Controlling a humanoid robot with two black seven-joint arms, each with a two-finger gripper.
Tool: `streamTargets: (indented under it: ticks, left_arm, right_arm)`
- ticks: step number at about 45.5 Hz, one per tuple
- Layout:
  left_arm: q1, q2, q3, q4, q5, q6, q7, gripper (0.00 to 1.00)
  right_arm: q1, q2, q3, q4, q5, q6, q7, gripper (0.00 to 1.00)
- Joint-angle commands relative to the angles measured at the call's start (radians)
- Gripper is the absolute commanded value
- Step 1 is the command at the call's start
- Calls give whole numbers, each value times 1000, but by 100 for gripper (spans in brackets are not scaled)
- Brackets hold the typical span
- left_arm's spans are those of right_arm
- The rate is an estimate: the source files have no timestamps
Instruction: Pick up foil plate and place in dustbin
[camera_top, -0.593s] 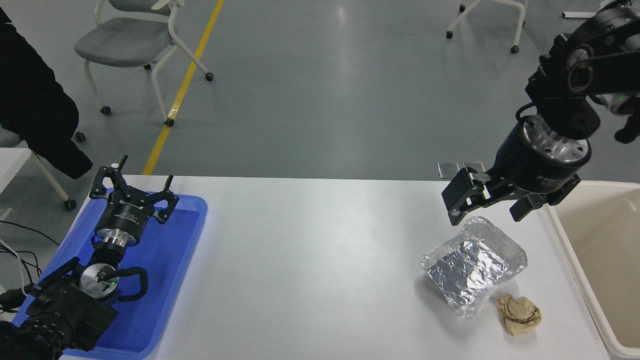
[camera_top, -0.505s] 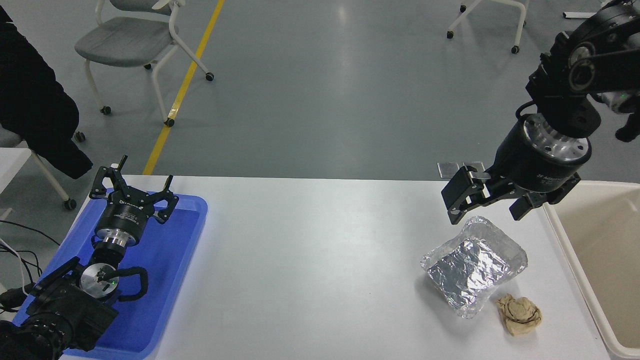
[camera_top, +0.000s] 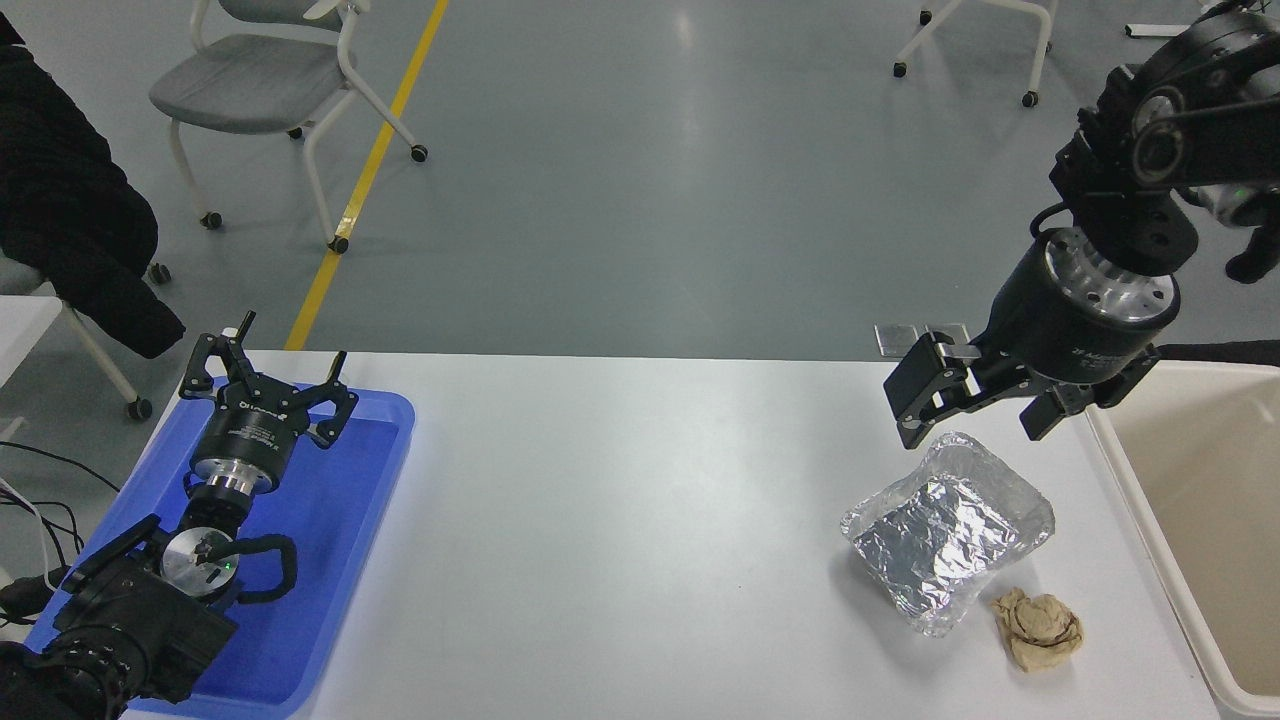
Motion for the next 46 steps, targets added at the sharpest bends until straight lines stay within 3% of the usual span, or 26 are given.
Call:
streamTargets:
  ticks: [1,23,35,46]
  left_arm:
    - [0,0,0,0,0,0,0,100]
    - [0,0,0,0,0,0,1,100]
    - [-1,0,0,0,0,0,1,100]
    - [-1,0,0,-3,0,0,1,100]
  right_arm:
    - [-70,-47,0,-18,-108,-6,2,100]
    - [-533,-250,127,-335,-265,-140,-3,100]
    - [-866,-233,278,-594,-331,-201,-15,100]
    - [-1116,-196,410,-737,-329,-282,-77,100]
